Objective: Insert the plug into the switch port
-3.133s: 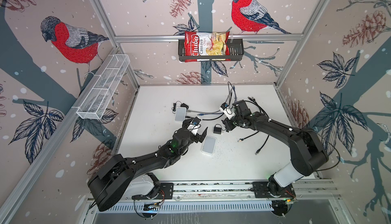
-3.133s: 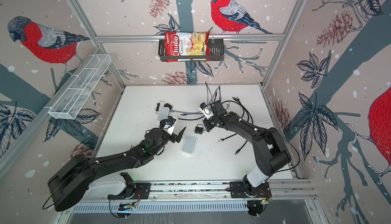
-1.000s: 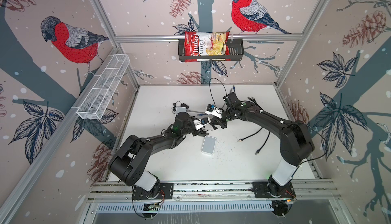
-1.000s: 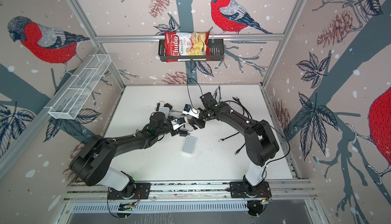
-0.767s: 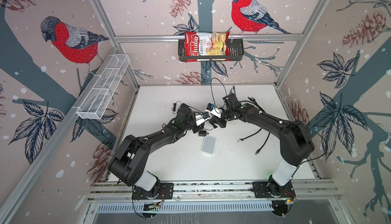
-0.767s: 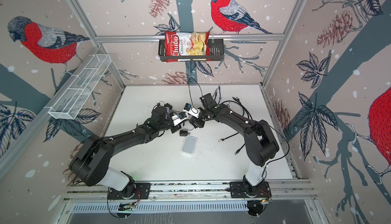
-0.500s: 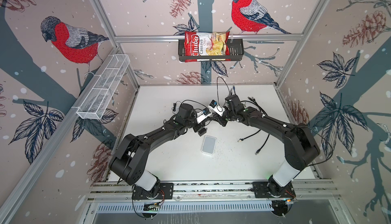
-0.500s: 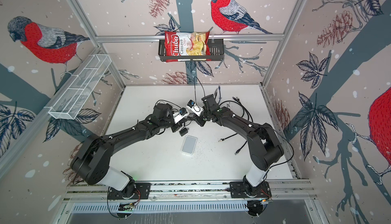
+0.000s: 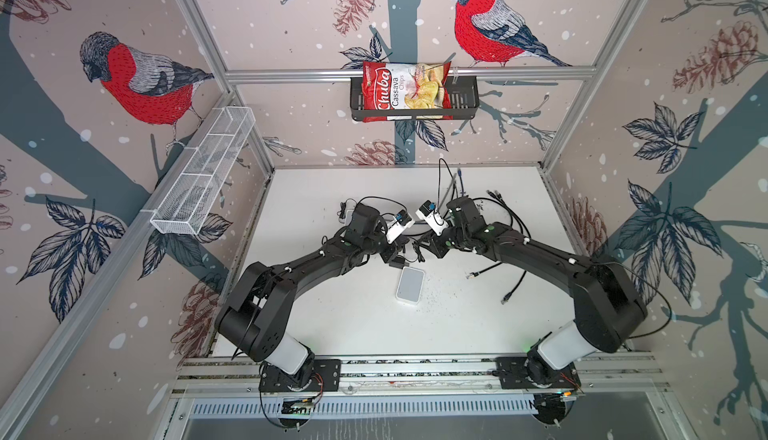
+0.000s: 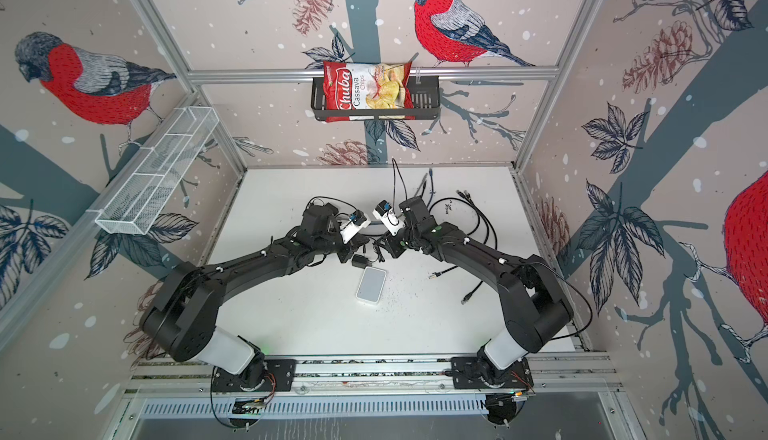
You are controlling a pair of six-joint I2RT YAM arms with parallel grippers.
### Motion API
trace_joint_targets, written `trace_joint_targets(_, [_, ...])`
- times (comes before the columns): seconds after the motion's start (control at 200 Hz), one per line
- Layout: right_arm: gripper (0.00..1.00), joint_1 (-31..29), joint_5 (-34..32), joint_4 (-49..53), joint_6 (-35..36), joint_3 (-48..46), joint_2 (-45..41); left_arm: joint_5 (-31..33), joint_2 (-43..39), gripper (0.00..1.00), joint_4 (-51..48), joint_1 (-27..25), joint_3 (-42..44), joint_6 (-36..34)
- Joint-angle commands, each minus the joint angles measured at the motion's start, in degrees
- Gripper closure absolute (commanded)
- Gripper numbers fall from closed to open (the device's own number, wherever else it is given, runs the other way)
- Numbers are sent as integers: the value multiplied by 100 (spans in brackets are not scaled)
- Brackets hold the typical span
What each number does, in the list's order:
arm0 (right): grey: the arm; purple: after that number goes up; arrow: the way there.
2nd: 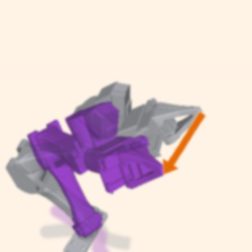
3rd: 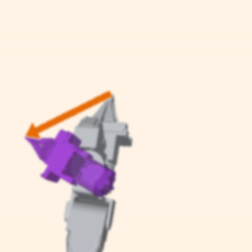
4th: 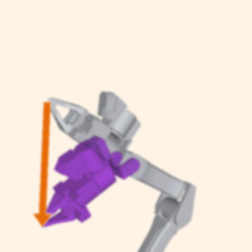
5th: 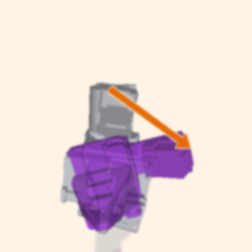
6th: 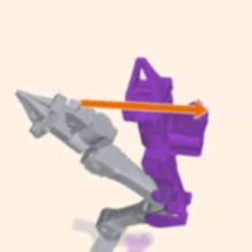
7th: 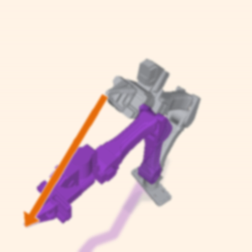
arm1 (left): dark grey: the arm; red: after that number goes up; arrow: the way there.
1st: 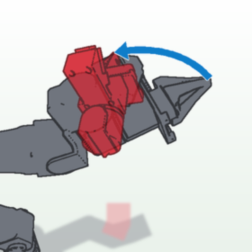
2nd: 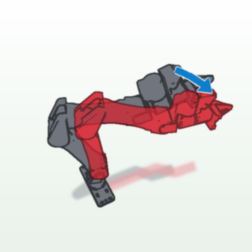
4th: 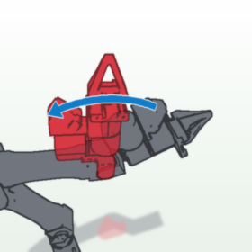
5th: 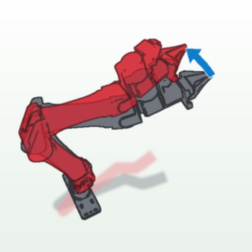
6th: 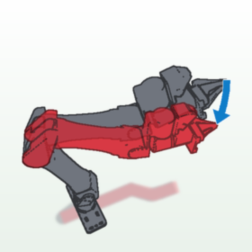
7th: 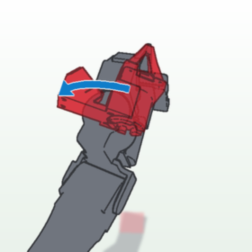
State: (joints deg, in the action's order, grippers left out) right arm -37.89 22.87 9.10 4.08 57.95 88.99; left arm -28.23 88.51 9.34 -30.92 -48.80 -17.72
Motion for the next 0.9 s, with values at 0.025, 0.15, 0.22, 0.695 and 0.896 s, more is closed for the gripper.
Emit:
trace_joint_targets(0.025, [76, -124, -224, -377, -458, -184, -311, -20, 58, 100, 439, -2, -24, 411])
trace_joint_targets(0.15, [75, -286, -909, -256, -495, -223, -588, 239, 122, 100, 493, -2, -67, 563])
trace_joint_targets(0.22, [75, -339, -1085, -243, -532, -239, -716, 393, 136, 100, 505, -2, -90, 637])
trace_joint_targets(0.695, [72, -545, -189, -1122, -1060, -253, -35, 80, -247, 100, 856, -2, 129, 911])
trace_joint_targets(0.896, [72, -384, 180, -1359, -1228, -60, 189, -77, -452, 100, 1083, -2, 462, 818])
